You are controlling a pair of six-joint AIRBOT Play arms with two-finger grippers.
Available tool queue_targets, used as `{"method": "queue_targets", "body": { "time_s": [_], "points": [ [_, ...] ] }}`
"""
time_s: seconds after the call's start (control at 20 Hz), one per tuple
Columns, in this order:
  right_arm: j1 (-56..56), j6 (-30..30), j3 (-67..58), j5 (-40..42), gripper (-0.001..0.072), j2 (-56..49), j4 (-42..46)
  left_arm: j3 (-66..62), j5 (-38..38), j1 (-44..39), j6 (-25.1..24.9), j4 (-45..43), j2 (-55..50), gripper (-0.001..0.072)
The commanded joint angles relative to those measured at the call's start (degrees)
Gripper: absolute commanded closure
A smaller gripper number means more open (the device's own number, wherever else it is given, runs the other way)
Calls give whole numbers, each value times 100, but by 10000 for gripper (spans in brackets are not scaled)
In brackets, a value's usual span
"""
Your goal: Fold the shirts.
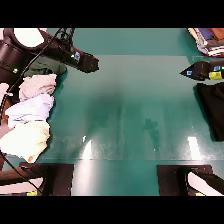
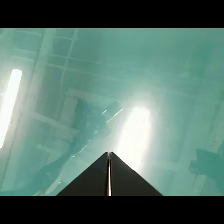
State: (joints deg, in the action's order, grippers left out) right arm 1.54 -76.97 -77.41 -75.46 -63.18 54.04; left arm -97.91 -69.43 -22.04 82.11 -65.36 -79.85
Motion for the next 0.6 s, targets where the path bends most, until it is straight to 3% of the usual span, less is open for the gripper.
{"method": "queue_targets", "body": {
  "time_s": [0.0, 0.55],
  "points": [
    [7, 4, -4, 0, 694, 4, 0, 0, 2, 2, 0, -2, 4, 681],
    [7, 4, -4, -11, 694, 4, 0, 0, 22, 0, 44, 66, 2, 681]
  ]
}}
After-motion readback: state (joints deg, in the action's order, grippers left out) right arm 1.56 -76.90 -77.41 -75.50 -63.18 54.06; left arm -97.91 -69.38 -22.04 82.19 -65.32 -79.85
